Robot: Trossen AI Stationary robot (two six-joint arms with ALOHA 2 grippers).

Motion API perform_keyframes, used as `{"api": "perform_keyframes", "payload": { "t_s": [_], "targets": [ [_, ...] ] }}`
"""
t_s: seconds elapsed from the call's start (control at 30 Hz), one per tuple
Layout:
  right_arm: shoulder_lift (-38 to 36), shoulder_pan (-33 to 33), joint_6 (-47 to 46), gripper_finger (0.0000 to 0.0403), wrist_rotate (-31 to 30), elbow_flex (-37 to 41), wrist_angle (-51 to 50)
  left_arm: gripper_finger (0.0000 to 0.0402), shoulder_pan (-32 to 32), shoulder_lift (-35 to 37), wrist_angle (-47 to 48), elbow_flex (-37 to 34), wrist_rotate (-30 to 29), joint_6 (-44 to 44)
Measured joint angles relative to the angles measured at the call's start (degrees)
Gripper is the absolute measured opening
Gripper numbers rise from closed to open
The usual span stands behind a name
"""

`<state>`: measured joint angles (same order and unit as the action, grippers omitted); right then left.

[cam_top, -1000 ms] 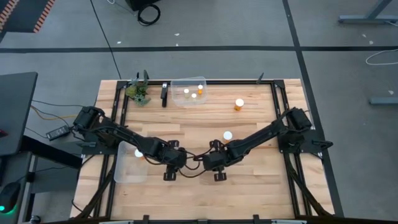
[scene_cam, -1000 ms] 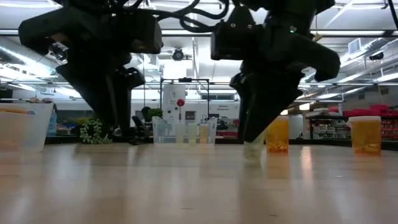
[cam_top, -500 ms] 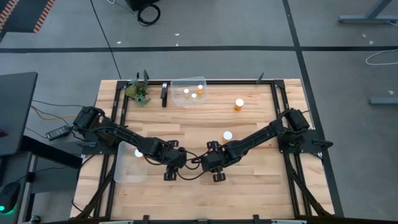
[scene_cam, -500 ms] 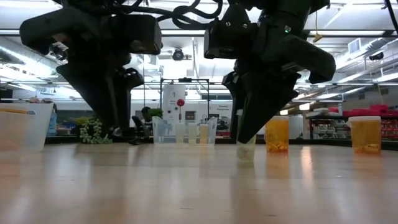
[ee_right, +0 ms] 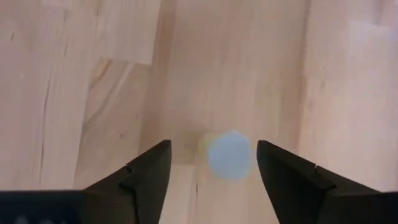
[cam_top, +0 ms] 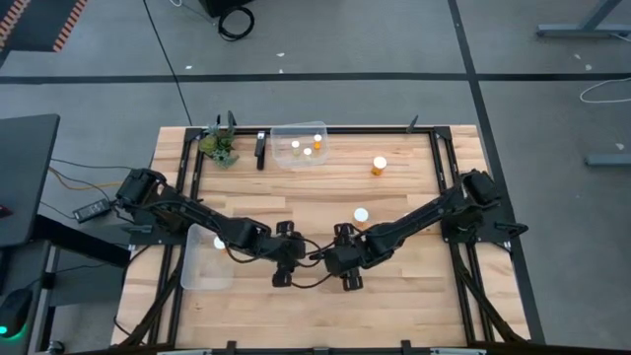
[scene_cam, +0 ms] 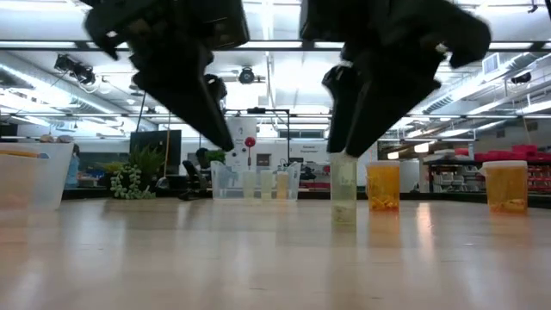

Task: Pick and place medicine bottles into bin by pill shape (circle, oval)
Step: Put the small yellow pill bottle into the top transparent bin

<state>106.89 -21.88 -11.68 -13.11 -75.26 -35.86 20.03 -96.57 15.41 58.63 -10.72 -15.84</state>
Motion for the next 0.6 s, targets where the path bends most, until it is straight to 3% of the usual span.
{"api": "perform_keyframes", "payload": {
  "t_s": [0.27,0.6],
  "targets": [
    [-7.48,-3.02,-2.66,0.0255,-3.77,4.49,-1.65,0.0221,-0.37,-0.66,-4.71,0.06,-0.16,-2.02],
    [-20.2,-3.83,-9.05,0.0255,-7.53,17.29,3.51,0.0218,-1.64,-0.68,-6.4,0.07,-0.03,-2.22]
  ]
}}
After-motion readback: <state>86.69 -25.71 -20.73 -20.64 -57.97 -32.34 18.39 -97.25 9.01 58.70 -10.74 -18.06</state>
